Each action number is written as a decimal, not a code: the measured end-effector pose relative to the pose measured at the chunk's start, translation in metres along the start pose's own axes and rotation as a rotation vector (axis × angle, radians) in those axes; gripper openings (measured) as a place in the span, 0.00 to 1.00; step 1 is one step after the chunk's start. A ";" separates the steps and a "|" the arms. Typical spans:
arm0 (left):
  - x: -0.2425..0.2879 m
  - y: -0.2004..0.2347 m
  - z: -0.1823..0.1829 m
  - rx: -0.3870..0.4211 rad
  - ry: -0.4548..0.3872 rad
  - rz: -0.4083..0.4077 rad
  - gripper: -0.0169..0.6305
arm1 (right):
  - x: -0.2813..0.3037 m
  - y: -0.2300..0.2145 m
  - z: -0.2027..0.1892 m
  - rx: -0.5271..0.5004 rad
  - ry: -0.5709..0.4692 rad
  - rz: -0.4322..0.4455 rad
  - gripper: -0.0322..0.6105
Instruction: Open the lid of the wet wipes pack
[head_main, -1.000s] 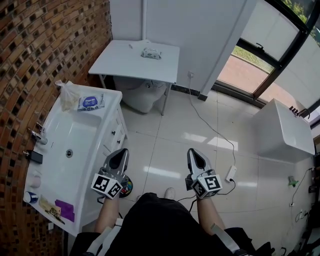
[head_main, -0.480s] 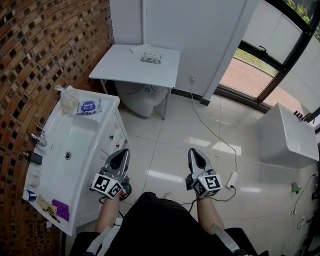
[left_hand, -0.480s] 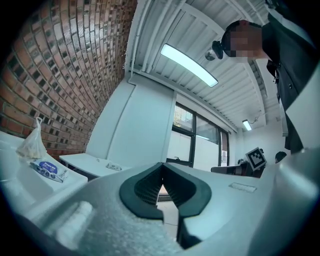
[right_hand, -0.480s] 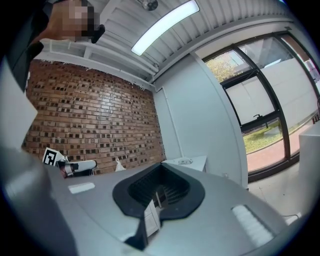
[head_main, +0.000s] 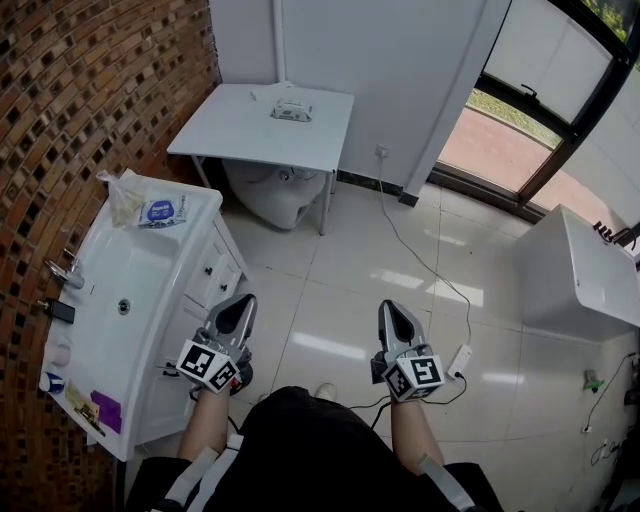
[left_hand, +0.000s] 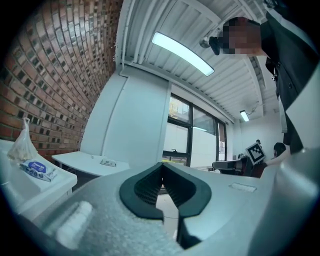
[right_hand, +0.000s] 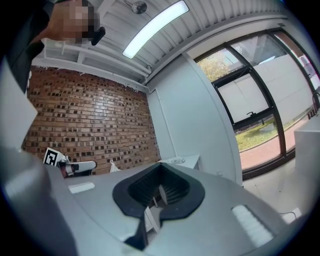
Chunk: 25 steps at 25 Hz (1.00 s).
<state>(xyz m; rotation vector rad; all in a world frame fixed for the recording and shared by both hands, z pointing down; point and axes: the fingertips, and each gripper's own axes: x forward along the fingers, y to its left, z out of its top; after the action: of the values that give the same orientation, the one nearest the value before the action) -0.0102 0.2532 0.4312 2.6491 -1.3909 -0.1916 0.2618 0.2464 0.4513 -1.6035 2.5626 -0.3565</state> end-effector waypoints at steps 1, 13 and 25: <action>0.004 -0.004 -0.003 -0.001 0.007 -0.001 0.03 | -0.004 -0.009 -0.003 0.007 0.007 -0.005 0.05; 0.024 -0.014 -0.031 -0.028 0.070 0.014 0.03 | -0.007 -0.056 -0.028 0.071 0.037 -0.045 0.05; 0.094 0.039 -0.015 -0.062 -0.015 -0.007 0.03 | 0.059 -0.073 0.005 -0.001 0.033 -0.056 0.05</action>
<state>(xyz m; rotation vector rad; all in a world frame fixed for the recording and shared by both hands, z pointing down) 0.0145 0.1549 0.4491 2.6082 -1.3573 -0.2514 0.3009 0.1620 0.4672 -1.6873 2.5460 -0.3895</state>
